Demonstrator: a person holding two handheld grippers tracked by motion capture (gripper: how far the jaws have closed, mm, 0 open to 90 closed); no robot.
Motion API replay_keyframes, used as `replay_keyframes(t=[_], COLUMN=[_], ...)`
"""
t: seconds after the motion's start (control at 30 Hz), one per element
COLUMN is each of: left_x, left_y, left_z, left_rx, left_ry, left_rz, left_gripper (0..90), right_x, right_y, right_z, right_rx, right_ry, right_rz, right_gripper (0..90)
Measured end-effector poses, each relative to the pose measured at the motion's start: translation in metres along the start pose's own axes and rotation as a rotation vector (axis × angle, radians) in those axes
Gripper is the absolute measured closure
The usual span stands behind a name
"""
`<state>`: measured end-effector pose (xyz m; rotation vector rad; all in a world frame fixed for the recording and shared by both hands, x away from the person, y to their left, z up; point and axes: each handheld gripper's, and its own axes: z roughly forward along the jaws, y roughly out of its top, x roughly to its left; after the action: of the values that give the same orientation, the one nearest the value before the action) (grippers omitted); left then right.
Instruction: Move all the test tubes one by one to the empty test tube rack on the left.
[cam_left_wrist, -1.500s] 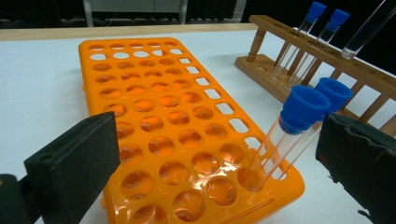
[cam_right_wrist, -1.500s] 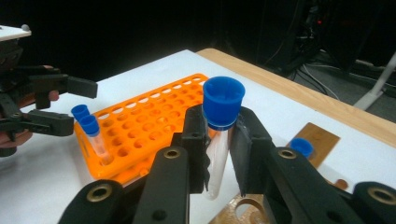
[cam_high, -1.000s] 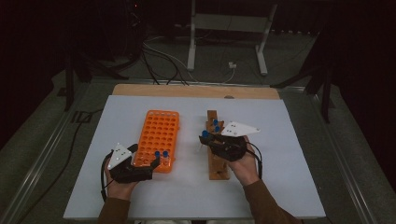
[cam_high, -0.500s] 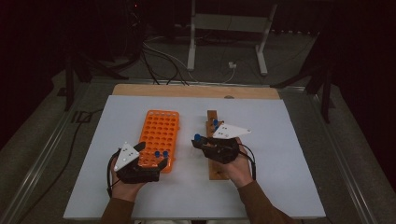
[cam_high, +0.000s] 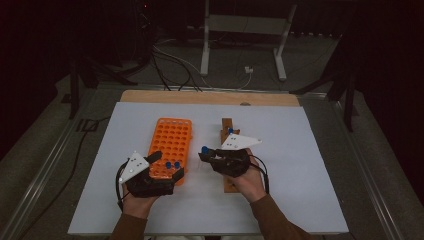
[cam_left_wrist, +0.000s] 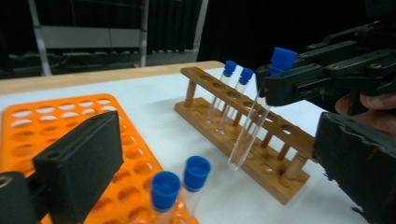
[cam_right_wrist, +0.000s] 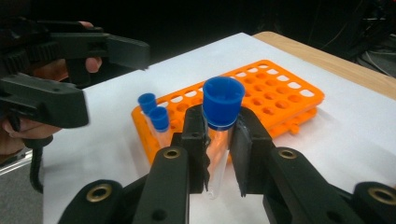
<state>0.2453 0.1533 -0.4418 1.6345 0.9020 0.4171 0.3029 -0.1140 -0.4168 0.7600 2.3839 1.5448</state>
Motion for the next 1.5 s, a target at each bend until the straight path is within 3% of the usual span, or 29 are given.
replay_keyframes(t=[0.07, 0.13, 0.17, 0.2, 0.83, 0.97, 1.43, 1.5], left_x=[-0.004, -0.007, -0.010, -0.011, -0.024, -0.024, -0.023, -0.022], left_y=[0.001, 0.001, 0.000, 0.000, -0.006, -0.006, -0.008, -0.008], left_z=[0.002, 0.003, 0.005, 0.006, 0.019, 0.020, 0.020, 0.020], left_rx=[0.015, 0.019, 0.029, 0.038, 0.081, 0.084, 0.085, 0.083], left_ry=[-0.006, -0.048, -0.020, -0.020, -0.064, -0.070, -0.100, -0.096], left_rz=[0.027, 0.061, 0.085, 0.102, 0.166, 0.184, 0.190, 0.181], left_gripper=[10.6, 32.0, 33.0, 34.7, 71.4, 75.2, 78.3, 78.4], right_x=[0.003, 0.004, 0.005, 0.006, 0.030, 0.030, 0.027, 0.026], right_y=[0.000, 0.000, 0.001, 0.001, 0.013, 0.012, 0.012, 0.012], right_z=[0.001, 0.002, 0.002, 0.002, 0.006, 0.008, 0.009, 0.008], right_rx=[0.006, 0.008, 0.006, 0.004, 0.014, 0.020, 0.036, 0.036], right_ry=[0.006, 0.011, 0.015, 0.019, 0.106, 0.110, 0.137, 0.140], right_rz=[-0.004, -0.005, -0.004, -0.005, -0.025, -0.018, -0.004, -0.001], right_gripper=[76.6, 76.6, 76.6, 76.6, 76.6, 76.7, 76.3, 71.6])
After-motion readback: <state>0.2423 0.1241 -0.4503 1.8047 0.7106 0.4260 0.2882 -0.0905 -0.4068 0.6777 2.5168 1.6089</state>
